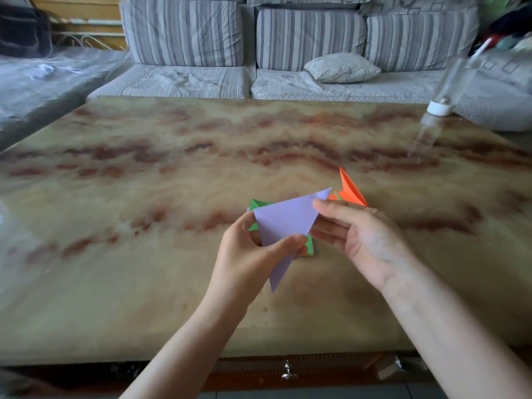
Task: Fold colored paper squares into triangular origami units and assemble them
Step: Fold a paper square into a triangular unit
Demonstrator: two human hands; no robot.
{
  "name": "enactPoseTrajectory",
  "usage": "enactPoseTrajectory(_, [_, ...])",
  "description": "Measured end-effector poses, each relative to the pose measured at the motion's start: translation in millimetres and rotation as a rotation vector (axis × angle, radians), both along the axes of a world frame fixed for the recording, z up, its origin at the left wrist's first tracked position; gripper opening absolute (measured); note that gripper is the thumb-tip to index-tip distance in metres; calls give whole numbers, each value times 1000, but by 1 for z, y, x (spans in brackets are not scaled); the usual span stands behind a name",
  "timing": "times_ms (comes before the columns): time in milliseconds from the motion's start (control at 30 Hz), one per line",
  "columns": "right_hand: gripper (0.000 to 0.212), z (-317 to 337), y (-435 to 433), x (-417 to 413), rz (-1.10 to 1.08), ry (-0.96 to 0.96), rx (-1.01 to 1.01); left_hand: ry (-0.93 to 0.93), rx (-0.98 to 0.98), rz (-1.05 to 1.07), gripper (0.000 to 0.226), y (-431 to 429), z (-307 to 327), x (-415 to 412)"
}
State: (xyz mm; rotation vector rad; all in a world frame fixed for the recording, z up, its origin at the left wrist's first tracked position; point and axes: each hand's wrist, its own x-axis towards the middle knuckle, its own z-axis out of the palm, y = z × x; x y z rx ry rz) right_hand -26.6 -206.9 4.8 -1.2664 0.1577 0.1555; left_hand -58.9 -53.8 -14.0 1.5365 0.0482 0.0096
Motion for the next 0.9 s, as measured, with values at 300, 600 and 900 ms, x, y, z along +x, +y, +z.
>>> enactPoseTrajectory(300, [22, 8, -15, 8, -40, -26, -12, 16, 5, -31, 30, 3, -2, 0])
enactPoseTrajectory(600, [26, 2, -12, -1, 55, 2, 29, 27, -69, -13, 31, 7, 3, 1])
enactPoseTrajectory(900, [8, -6, 9, -11, 100, -96, -264, 26, -7, -10, 24, 1, 5, 1])
